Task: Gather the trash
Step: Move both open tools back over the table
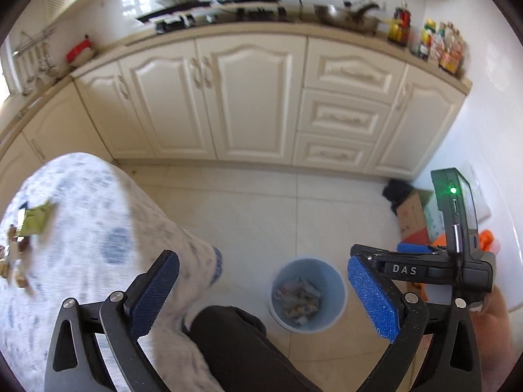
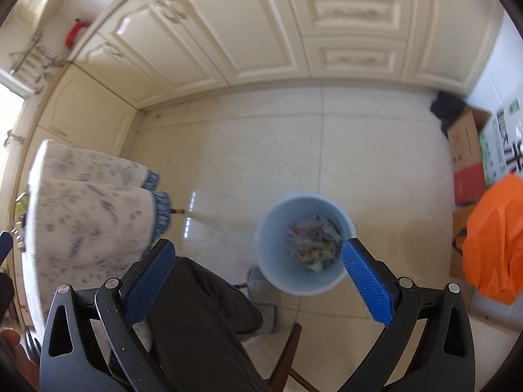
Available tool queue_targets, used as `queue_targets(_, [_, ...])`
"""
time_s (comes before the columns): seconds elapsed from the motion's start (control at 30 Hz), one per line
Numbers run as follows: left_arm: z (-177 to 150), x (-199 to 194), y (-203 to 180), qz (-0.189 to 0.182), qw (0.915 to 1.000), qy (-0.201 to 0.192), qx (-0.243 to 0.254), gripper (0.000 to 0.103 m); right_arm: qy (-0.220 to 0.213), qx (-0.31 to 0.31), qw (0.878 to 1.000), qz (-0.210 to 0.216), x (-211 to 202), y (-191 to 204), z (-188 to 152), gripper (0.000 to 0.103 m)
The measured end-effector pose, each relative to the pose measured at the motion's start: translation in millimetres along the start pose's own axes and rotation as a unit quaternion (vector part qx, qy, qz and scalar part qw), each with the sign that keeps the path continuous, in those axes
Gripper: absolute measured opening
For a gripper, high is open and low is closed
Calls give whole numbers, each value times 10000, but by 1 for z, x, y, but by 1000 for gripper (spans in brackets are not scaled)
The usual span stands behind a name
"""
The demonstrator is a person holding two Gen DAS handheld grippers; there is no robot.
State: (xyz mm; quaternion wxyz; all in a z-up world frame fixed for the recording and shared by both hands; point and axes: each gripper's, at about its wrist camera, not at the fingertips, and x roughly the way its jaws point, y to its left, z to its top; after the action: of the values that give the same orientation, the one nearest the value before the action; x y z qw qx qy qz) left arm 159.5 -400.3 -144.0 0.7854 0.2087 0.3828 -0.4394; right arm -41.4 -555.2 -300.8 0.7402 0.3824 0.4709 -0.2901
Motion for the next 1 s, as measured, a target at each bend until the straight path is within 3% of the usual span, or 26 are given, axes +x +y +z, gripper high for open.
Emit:
queue_targets(0.23, [-43,-96,65,174,9949,-636,-764,102,-545,-792,9946,395,-50,85,14,103])
queue_targets(0.47, [-92,-182,129,652,9790,-1204,-1510,102,-1086,-1760,9744,882,-97,187,9,103])
queue_targets(0.67, [-133,-242,165,1199,9569,-1644,-2074,102,-1455,-2525,9483,1255,-131,267,-5,103])
queue_targets(1.0, [-178,-295,181,2071,9194,-2065,-2630,102,-1905,-3487,9027,1649,-168,361,-40,103])
